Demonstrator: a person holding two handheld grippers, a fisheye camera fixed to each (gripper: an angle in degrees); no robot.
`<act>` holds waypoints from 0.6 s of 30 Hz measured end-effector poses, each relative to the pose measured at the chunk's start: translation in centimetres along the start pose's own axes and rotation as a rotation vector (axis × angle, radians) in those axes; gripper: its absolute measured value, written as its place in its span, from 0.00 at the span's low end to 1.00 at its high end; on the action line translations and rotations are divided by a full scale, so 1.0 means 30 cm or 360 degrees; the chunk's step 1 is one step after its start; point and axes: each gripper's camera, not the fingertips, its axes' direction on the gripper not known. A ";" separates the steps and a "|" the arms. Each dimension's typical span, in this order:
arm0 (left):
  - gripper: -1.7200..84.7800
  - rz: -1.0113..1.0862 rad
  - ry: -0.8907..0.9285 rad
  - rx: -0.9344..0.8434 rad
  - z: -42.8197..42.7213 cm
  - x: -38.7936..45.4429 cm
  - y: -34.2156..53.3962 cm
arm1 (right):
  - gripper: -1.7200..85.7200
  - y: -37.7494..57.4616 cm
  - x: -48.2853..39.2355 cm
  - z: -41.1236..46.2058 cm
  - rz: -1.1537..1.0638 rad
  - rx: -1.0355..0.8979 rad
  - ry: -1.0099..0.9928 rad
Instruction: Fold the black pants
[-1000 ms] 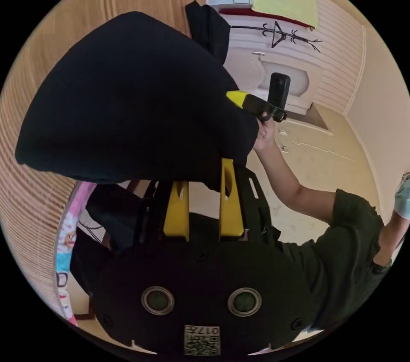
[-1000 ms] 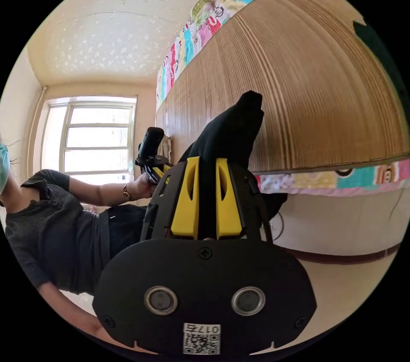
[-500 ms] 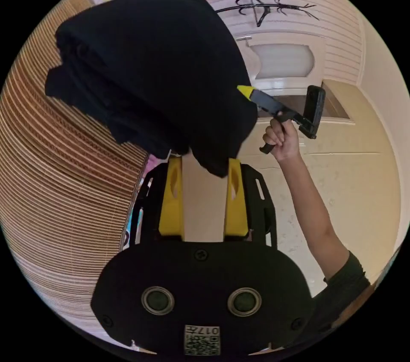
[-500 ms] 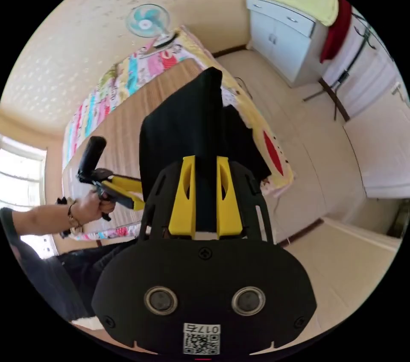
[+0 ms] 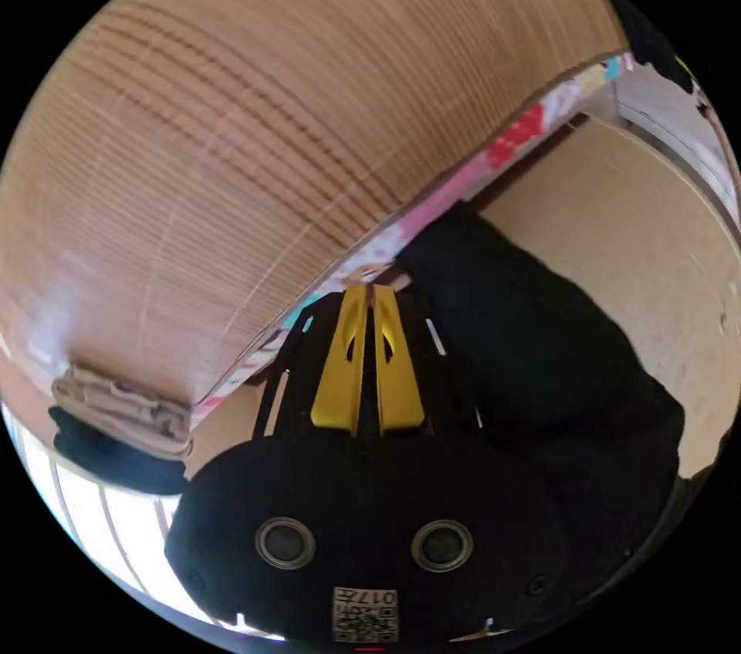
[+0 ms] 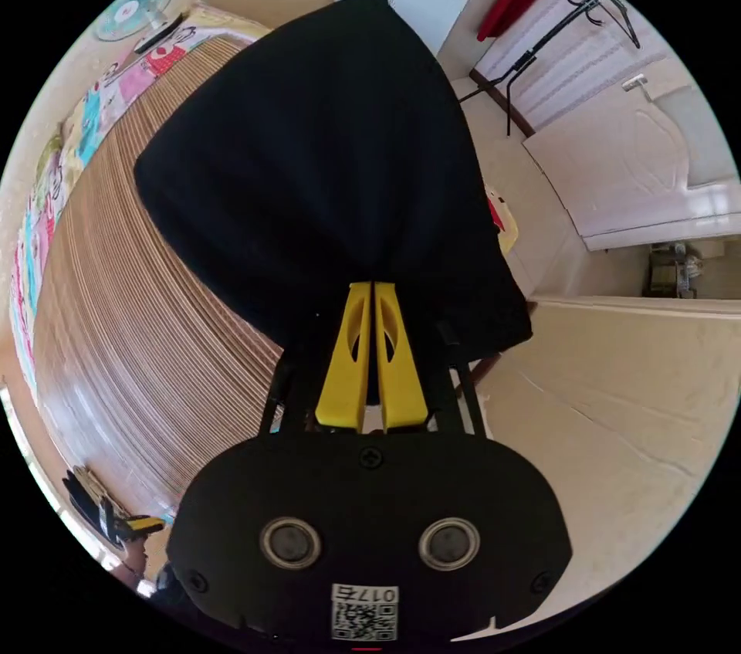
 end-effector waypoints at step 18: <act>0.02 -0.0926 -0.1261 0.0784 -0.033 -0.075 1.427 | 0.02 1.213 -1.024 -0.192 -0.0885 -0.0437 -0.1412</act>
